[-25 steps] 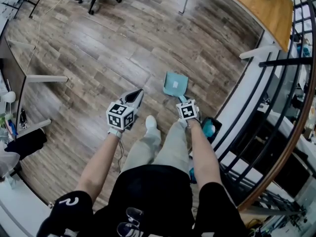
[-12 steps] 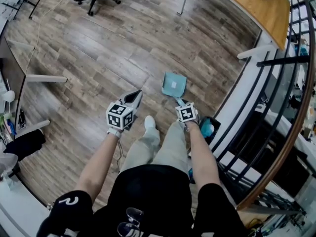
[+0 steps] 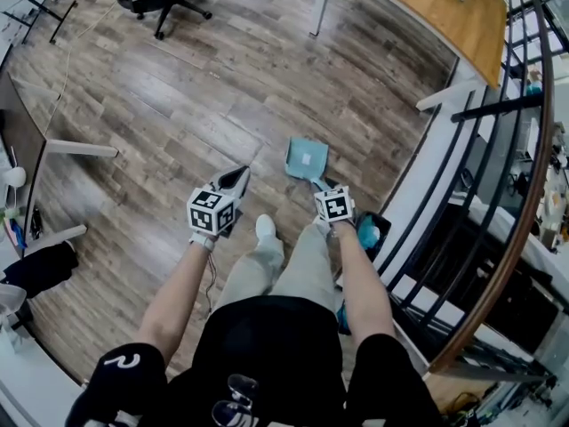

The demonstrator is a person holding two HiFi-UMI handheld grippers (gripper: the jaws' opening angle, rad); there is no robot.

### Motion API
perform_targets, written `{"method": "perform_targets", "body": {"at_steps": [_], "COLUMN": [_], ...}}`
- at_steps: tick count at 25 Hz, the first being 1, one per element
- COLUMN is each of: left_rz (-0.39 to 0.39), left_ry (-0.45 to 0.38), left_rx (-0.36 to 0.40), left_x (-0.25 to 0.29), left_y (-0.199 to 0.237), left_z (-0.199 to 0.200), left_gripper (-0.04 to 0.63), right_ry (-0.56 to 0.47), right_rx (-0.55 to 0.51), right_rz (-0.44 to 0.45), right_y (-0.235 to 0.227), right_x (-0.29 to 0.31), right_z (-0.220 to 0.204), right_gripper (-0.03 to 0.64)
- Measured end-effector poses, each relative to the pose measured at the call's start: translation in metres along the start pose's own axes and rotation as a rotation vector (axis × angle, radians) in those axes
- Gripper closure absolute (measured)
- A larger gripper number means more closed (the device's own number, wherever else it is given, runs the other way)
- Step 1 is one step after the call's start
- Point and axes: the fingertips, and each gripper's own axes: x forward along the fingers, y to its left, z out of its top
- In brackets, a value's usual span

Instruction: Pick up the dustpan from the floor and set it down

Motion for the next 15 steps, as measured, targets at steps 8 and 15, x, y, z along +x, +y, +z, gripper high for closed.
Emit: {"method": "perform_targets", "body": {"at_steps": [8,15], "left_rz": [-0.016,-0.036], "left_ry": [-0.041,-0.098], "left_rx": [0.034,0.065], "left_x": [-0.016,-0.035], "left_y": [-0.019,-0.042], "left_z": [0.014,0.044], "left_gripper": [0.598,0.598], "right_ry": [-0.103,-0.296], "right_rx": [-0.004,-0.026], "right_rz": [-0.053,-0.107], "right_y": [-0.009,-0.004], "right_x": [-0.043,-0.114], "right_z": [0.030,0.096], "right_gripper": [0.462,0.492]}}
